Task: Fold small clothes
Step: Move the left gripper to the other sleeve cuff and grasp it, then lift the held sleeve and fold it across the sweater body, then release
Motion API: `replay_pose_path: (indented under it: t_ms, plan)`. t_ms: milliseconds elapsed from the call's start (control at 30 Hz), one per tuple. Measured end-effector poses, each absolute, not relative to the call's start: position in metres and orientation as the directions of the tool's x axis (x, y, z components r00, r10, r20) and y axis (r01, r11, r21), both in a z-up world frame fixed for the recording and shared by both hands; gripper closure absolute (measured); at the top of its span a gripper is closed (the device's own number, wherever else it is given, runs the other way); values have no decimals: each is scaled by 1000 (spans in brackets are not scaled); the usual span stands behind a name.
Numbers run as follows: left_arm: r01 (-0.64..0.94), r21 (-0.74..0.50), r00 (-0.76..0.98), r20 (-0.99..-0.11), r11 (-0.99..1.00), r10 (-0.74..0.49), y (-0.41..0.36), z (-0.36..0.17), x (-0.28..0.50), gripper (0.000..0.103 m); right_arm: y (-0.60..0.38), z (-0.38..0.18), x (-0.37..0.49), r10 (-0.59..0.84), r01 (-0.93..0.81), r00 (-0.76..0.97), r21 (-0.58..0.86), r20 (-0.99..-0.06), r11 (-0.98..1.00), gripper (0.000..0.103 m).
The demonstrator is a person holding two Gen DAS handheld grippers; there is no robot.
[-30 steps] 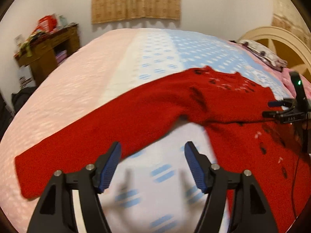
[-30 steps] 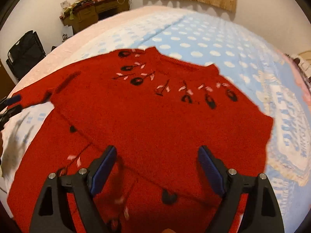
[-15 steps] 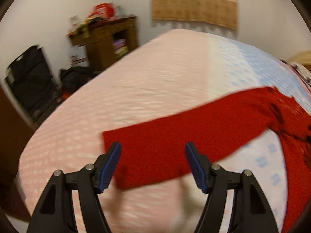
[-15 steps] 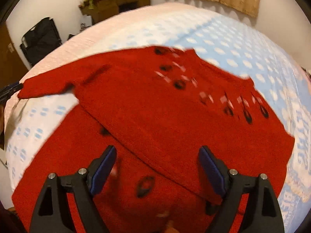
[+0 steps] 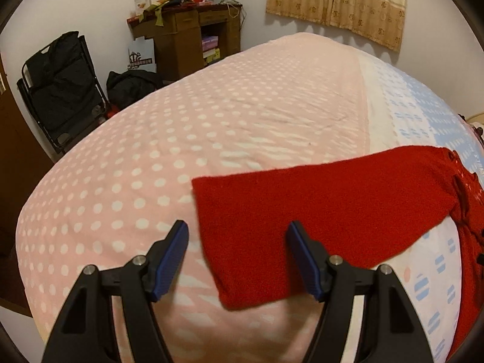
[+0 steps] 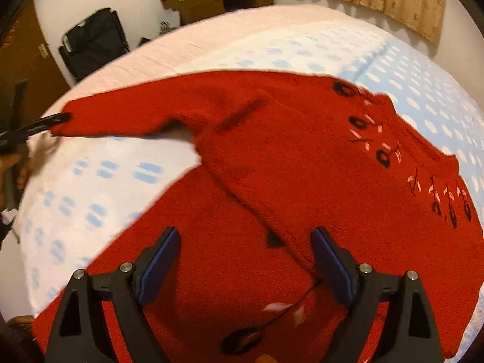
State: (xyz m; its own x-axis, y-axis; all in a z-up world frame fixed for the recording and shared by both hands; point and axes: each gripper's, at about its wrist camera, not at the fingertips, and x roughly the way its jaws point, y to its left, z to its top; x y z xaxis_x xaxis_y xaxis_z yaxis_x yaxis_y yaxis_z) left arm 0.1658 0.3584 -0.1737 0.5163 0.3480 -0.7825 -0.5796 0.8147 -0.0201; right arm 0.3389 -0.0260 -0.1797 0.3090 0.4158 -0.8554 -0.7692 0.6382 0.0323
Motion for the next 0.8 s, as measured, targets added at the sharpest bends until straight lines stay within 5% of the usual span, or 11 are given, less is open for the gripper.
replay_pose_path:
  t_ms: [167,400,500,800]
  plan:
    - [-558,-6,513,-789,830,340,360,-173,171,34,-23,-159,311,456,-790,348,7,-819,614,14]
    - [-532,21,509,-791,846,339,351,-168,172,77,-27,-151,294,486,-775,358,36,-797,631,14]
    - [-530,-3,520,-791,848,322,351,-162,172,86,-32,-149,288,484,-769,362,39,-796,638,14]
    - [-461,-208,639,-752,863,161,344,-132,170,87,-51,-151,290,476,-739,379,50,-793,672,14]
